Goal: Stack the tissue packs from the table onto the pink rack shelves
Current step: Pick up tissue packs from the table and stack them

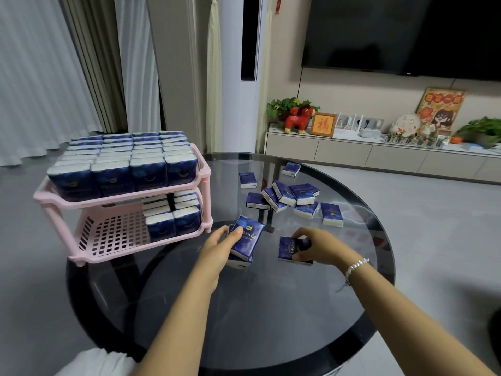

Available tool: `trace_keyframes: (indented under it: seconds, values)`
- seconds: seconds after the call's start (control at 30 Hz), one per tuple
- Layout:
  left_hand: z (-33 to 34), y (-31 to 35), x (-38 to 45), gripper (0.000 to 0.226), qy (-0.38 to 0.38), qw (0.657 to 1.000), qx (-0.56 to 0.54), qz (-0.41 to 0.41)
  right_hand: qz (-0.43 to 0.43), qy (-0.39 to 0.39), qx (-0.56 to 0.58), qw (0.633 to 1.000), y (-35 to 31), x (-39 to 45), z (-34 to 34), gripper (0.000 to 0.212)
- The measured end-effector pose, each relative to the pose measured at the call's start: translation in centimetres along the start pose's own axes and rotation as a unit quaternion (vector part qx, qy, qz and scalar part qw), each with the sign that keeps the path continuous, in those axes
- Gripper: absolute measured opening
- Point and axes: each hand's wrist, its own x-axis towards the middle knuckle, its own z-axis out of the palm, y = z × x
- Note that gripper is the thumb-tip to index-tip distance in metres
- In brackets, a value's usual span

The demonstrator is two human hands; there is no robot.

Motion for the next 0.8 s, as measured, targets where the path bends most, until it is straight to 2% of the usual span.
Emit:
trace_keyframes:
  seconds: [0.13, 0.2, 0.27, 0.37, 0.47, 0.6, 0.73, 0.8]
  values:
    - [0.0, -0.2, 0.0, 0.080, 0.001, 1.000, -0.014, 0.014, -0.028, 0.029, 0.137, 0.990, 0.2, -0.8, 0.8, 0.035]
    - [0.1, -0.2, 0.0, 0.084, -0.002, 1.000, -0.018, 0.020, -0.028, 0.037, 0.244, 0.969, 0.2, -1.3, 1.1, 0.038]
    - [0.2, -0.1, -0.2, 0.078, -0.002, 0.999, -0.023, 0.023, -0.020, 0.051, 0.337, 0.940, 0.2, -1.7, 1.1, 0.043]
    - [0.4, -0.3, -0.1, 0.068, -0.010, 0.999, -0.018, 0.027, -0.056, 0.053, 0.414, 0.907, -0.3, -2.2, 0.5, 0.040]
    - [0.6, -0.1, -0.2, 0.066, -0.032, 0.999, -0.009, 0.026, -0.119, 0.029, 0.422, 0.898, -1.1, -2.8, -0.2, 0.046]
    - [0.8, 0.1, -0.5, 0.063, -0.048, 0.998, 0.006, 0.028, -0.150, 0.016, 0.409, 0.900, -2.5, -2.6, -0.1, 0.048]
    - [1.4, 0.5, -1.0, 0.059, -0.071, 0.997, 0.000, 0.028, -0.163, 0.105, 0.376, 0.906, -4.4, -1.9, 1.4, 0.040]
    - [1.4, 0.7, -1.4, 0.066, -0.083, 0.996, -0.013, 0.024, -0.181, 0.146, 0.315, 0.920, -5.1, -1.6, 2.1, 0.038]
